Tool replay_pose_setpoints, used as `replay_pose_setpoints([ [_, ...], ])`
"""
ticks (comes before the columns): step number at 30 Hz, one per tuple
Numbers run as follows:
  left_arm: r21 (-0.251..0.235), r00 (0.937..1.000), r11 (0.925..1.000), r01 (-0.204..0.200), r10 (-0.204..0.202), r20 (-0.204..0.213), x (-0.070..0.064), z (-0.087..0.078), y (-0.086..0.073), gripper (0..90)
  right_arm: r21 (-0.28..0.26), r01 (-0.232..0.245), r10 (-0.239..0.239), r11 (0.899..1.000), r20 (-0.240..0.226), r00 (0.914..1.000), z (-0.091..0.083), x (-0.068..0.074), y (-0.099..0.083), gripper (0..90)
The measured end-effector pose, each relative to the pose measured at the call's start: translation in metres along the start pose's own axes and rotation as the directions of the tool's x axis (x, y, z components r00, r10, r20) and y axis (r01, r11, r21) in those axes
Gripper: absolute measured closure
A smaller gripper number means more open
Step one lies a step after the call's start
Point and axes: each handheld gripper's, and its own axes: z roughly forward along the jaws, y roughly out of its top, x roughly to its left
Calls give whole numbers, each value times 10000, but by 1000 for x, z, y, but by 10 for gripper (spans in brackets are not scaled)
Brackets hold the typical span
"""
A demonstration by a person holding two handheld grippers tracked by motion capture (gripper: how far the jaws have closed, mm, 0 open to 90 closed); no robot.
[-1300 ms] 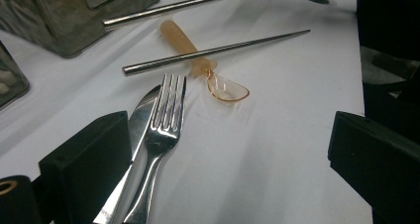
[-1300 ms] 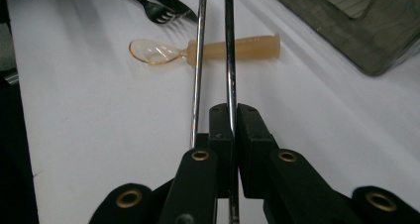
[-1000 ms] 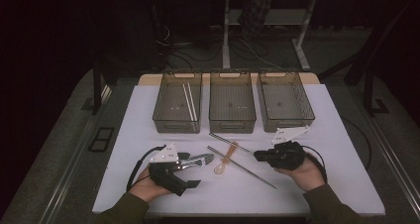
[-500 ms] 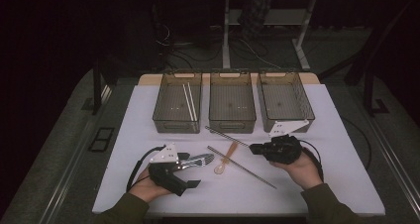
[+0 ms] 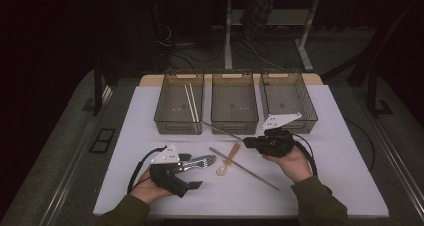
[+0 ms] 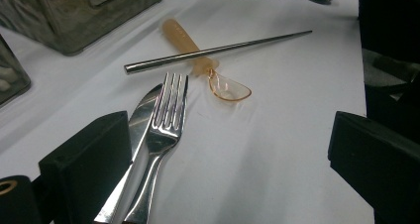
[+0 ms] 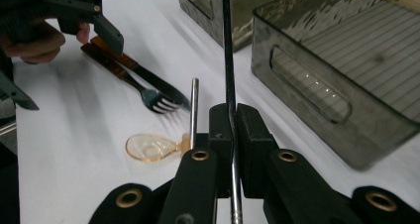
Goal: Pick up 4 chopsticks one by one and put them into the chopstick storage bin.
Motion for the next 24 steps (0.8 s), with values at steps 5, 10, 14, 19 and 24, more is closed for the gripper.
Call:
replay_pose_setpoints([
  [5,-53,10000,10000,6,-6,29,0,0,0,20,-175,12,-11,9998,56,10000,4,-1,10,854],
  [10,-94,10000,10000,-1,1,24,0,-1,0,19,-299,-33,37,9995,148,9999,9,-3,23,854],
  [14,-102,10000,9999,13,-12,35,0,-1,1,20,-230,37,-32,9997,242,9997,16,-5,34,854],
  [19,-105,10000,9999,28,-28,57,0,-1,1,19,-152,82,-75,9999,399,9992,23,-8,46,855],
  [24,-121,10000,9999,10,-10,71,0,-1,1,19,-109,-22,28,9999,546,9985,32,-13,57,854],
])
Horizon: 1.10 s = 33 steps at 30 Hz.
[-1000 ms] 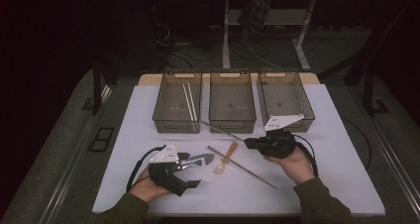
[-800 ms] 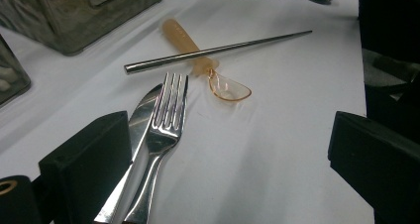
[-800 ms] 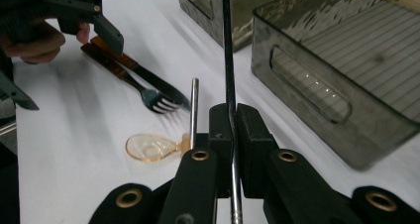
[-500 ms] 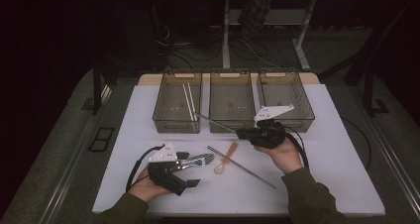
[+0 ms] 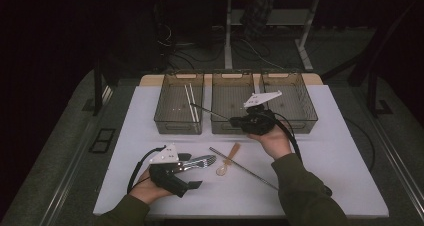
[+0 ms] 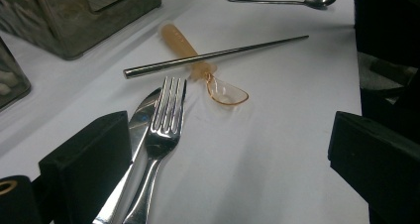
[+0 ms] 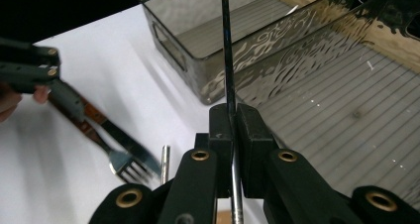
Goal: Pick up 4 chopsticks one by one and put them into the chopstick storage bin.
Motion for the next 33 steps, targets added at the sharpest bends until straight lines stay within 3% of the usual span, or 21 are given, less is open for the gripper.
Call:
replay_pose_setpoints([
  [19,13,10000,10000,-59,59,-7,0,-1,0,20,419,-168,147,9990,505,9986,49,-9,57,854],
  [33,12,10000,10000,-79,79,32,0,-1,0,22,728,-588,517,9956,958,9941,101,-18,83,854],
])
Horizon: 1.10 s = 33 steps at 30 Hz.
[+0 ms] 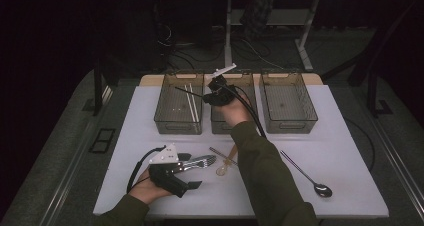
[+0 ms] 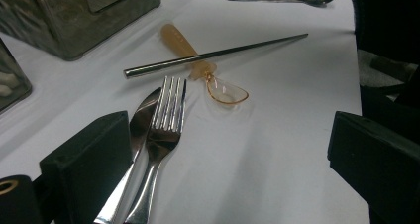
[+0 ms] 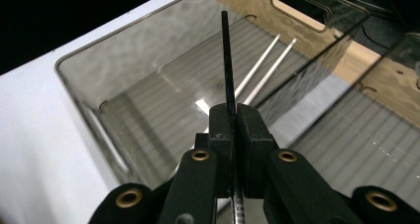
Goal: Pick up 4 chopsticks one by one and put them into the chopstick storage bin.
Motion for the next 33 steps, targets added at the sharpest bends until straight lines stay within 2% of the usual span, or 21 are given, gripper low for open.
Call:
replay_pose_setpoints([
  [5,-55,10000,10000,17,-17,24,0,-1,0,22,63,-139,138,9999,121,9998,16,3,10,854],
  [7,-93,10000,10000,11,-11,40,0,-1,0,22,27,-204,203,9998,26,9998,21,5,13,854],
  [15,-181,10000,9998,13,-11,88,0,-1,1,22,458,51,-75,9989,522,9986,37,16,27,853],
  [25,-246,9999,9997,12,-9,150,0,-2,2,22,783,-6,-57,9969,797,9968,61,21,31,853],
  [33,-261,9998,9997,5,0,192,0,-2,2,22,960,4,-88,9954,868,9962,72,23,31,851],
])
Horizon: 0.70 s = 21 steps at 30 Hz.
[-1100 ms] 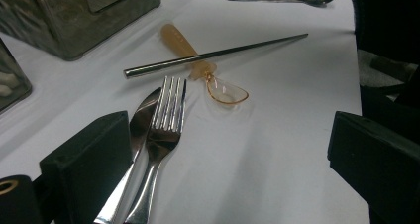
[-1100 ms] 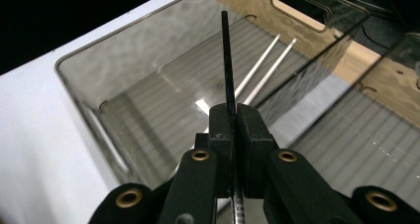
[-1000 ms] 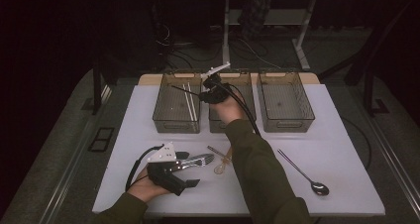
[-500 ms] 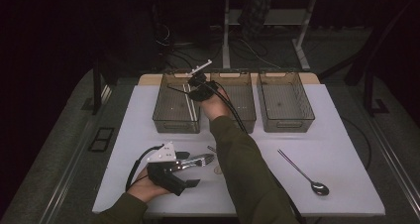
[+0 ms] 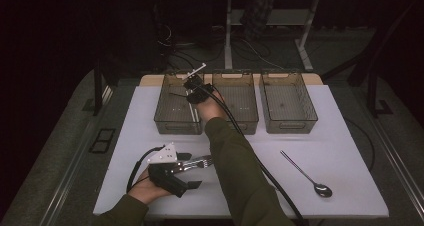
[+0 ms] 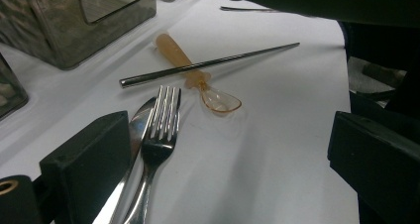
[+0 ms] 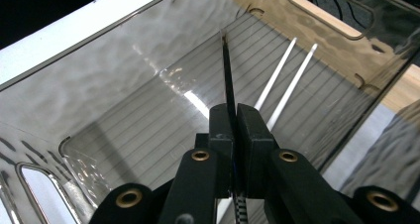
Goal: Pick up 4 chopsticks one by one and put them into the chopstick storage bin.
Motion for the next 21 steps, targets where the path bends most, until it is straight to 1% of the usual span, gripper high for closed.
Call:
replay_pose_setpoints([
  [3,-10,10000,10000,-2,2,2,0,0,0,22,-35,-1,1,10000,-59,10000,2,2,0,844],
  [4,-9,10000,10000,5,-5,2,0,0,0,22,-31,67,-67,10000,-38,10000,2,2,0,832],
  [6,-15,10000,10000,3,-3,2,0,0,0,22,-145,-91,91,9999,-39,10000,1,2,0,689],
  [9,-9,10000,10000,9,-9,0,0,0,0,22,-206,-187,184,9996,-168,9997,-2,0,1,592],
  [15,-23,10000,10000,34,-34,-29,1,-1,-1,22,-332,-381,359,9987,-652,9972,-14,-2,1,511],
  [21,-3,10000,10000,25,-25,-66,2,-1,-1,22,-573,-198,141,9982,-986,9950,-31,-3,-4,445],
])
